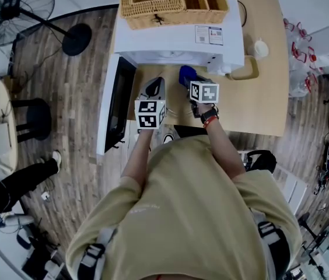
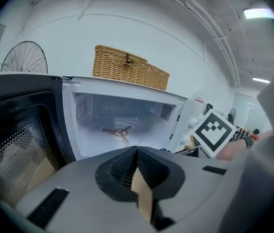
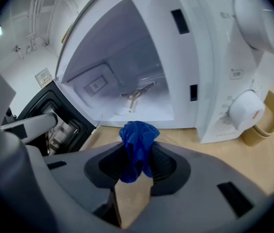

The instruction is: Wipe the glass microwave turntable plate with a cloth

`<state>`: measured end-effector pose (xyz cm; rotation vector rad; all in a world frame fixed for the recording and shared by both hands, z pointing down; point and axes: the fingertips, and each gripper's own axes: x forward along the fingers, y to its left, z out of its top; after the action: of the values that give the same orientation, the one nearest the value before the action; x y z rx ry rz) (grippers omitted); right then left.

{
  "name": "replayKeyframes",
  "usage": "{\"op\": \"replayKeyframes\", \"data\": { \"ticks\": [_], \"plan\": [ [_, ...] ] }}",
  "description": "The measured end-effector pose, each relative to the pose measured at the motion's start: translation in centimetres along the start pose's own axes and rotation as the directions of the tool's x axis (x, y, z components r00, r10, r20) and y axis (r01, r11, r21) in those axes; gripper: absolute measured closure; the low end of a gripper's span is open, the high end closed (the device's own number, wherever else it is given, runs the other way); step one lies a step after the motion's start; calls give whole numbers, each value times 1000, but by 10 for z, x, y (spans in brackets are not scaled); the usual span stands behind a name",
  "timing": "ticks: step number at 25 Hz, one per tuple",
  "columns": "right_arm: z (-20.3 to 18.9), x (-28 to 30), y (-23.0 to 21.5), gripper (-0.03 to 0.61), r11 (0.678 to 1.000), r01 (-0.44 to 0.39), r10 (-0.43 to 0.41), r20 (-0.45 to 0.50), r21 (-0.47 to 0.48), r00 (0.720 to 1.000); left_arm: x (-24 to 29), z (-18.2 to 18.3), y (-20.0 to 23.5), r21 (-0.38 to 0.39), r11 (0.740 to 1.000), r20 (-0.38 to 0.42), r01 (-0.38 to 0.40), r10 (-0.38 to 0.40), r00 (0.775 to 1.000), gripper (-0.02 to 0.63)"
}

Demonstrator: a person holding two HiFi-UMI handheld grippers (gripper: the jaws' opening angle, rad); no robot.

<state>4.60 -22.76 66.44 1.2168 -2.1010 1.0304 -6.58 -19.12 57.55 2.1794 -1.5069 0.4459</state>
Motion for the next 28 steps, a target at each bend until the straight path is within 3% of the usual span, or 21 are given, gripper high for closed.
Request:
{"op": "replayKeyframes", "data": {
  "ticks": [13, 20, 28],
  "plan": [
    [-9, 41, 102, 439, 974, -218, 212, -89, -66, 973, -32, -10, 40, -54, 993, -4, -108, 108, 994, 604],
    [-18, 55, 119, 439, 966, -254, 246, -130, -51, 960, -37, -13, 45, -50, 992, -14, -120, 119, 993, 604],
    [-30, 62, 105, 439, 974, -215, 200, -168, -74, 965, -31, -15, 46, -44, 993, -24, -107, 106, 994, 604]
  ]
}}
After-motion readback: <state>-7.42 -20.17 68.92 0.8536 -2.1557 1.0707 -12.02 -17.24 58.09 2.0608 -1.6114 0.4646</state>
